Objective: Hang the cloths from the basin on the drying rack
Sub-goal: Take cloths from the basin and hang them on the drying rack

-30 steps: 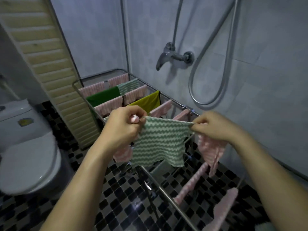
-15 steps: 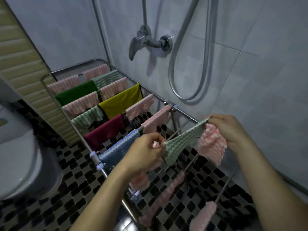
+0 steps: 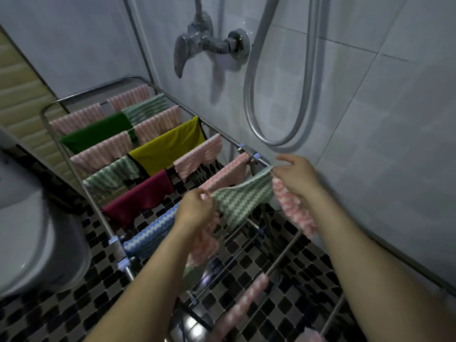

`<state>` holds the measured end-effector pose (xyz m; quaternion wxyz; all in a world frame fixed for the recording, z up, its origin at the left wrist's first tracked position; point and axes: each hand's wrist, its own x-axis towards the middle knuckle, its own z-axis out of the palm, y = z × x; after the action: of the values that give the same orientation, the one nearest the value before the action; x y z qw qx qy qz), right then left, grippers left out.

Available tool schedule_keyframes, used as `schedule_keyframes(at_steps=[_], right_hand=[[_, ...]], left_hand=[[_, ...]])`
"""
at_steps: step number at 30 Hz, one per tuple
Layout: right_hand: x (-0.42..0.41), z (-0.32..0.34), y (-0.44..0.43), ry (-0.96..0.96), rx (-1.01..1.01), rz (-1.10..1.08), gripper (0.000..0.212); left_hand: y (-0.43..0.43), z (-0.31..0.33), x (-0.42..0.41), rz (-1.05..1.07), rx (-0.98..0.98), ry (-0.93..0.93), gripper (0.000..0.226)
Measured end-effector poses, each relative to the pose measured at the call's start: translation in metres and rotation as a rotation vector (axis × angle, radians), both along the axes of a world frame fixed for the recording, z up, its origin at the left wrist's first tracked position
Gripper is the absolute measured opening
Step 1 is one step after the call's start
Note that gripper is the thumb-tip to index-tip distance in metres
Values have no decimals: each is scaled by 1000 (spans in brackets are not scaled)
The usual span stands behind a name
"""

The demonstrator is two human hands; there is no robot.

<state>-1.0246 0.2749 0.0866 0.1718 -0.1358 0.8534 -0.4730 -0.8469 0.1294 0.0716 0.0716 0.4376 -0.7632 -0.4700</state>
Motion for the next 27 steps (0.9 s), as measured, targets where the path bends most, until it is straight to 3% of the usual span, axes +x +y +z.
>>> schedule_keyframes(at_steps=[2,4,6,9,11,13,15,27], right_hand=[[-4,-15,-4,-36,26,19,39],[-6,-28,1,-39,87,-2,16],[-4,-36,8,-116,122,-26,9],[1,-44,9,-390,77,-80,26],[2,-48,5,-447,96,-94,36],[2,-52,0,-431,103,-113,44],[0,-54,-4,-397,98,-114,38],[-15,-55,-5,-295,133,-202,35]], left_hand=[[-9,-8,1,13,-76,-90,13],[-9,-14,4,-75,-238,-165,13],[-1,-19,4,-215,-351,-210,18],[17,-26,1,-370,-417,-305,26],[24,-32,-2,-440,-461,-327,32],[27,-35,-5,-454,-494,-342,36],[28,-36,-10,-451,-542,-359,38],[36,-38,-31,-466,-594,-330,17]])
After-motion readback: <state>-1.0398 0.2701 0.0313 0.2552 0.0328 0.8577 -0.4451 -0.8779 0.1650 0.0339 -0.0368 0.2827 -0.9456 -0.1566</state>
